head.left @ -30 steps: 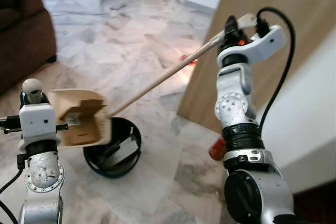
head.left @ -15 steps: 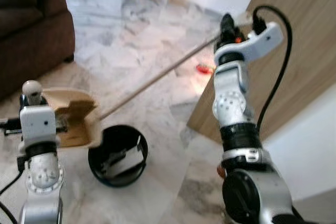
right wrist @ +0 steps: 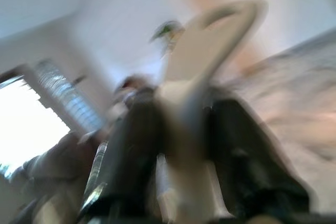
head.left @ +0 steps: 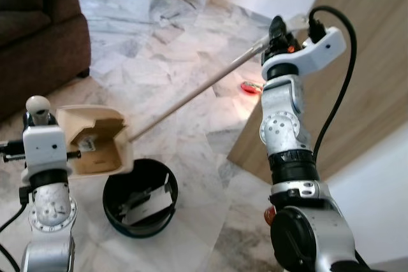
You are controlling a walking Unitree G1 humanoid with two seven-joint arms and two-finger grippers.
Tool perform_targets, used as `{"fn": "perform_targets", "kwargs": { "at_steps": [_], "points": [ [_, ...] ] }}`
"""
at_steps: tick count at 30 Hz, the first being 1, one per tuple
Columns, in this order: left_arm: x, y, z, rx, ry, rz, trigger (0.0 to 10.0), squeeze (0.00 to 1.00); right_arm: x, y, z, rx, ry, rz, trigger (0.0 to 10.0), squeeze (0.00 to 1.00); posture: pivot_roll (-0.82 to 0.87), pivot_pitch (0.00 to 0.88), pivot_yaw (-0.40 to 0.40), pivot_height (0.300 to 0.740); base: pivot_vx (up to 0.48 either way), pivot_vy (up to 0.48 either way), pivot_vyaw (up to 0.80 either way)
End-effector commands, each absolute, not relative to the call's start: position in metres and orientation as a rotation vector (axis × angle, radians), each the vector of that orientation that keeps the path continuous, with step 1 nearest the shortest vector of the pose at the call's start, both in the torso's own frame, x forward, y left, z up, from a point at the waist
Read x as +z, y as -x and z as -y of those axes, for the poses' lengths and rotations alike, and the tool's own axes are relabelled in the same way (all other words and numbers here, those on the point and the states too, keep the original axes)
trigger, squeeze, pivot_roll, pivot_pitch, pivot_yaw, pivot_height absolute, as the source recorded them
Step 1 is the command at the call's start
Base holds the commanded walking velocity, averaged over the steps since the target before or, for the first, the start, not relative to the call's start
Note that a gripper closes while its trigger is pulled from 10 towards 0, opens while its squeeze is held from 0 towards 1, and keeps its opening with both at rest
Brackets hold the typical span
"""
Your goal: Sweep floor
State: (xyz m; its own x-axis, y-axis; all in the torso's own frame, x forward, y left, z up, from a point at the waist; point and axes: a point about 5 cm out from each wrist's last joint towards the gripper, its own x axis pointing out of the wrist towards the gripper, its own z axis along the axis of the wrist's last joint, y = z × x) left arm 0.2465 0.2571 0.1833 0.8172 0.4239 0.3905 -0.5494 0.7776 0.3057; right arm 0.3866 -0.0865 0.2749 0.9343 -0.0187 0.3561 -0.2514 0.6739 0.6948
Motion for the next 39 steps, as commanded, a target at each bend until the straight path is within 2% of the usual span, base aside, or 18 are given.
{"fn": "perform_targets", "kwargs": {
  "at_steps": [1,14,25,29,33,39],
  "points": [
    [0.189,-0.247,-0.256,0.555,-0.462,0.333,10.0,0.00,0.289,-0.385,0.103,0.101,-0.882,0.432,10.0,0.00,0.17,0.104,-0.158,0.740,0.000,0.000,0.00],
    [0.197,-0.249,-0.269,0.639,-0.509,0.313,10.0,0.00,0.288,-0.385,0.105,0.095,-0.881,0.430,10.0,0.00,0.17,0.112,-0.156,0.740,0.000,0.000,0.00],
    [0.205,-0.251,-0.287,0.673,-0.646,0.287,10.0,0.00,0.284,-0.384,0.107,0.088,-0.867,0.424,10.0,0.00,0.17,0.117,-0.156,0.740,0.000,0.000,0.00],
    [0.202,-0.256,-0.280,0.568,-0.585,0.281,10.0,0.00,0.275,-0.389,0.110,0.123,-0.649,0.402,10.0,0.00,0.17,0.118,-0.156,0.740,0.000,0.000,0.00],
    [0.196,-0.260,-0.264,0.456,-0.526,0.277,10.0,0.00,0.275,-0.393,0.119,0.155,-0.577,0.432,10.0,0.00,0.17,0.116,-0.159,0.740,0.000,0.000,0.00],
    [0.195,-0.262,-0.253,0.403,-0.507,0.285,10.0,0.00,0.285,-0.393,0.119,0.266,-0.497,0.503,10.0,0.00,0.17,0.117,-0.160,0.740,0.000,0.000,0.00]
  ]
}}
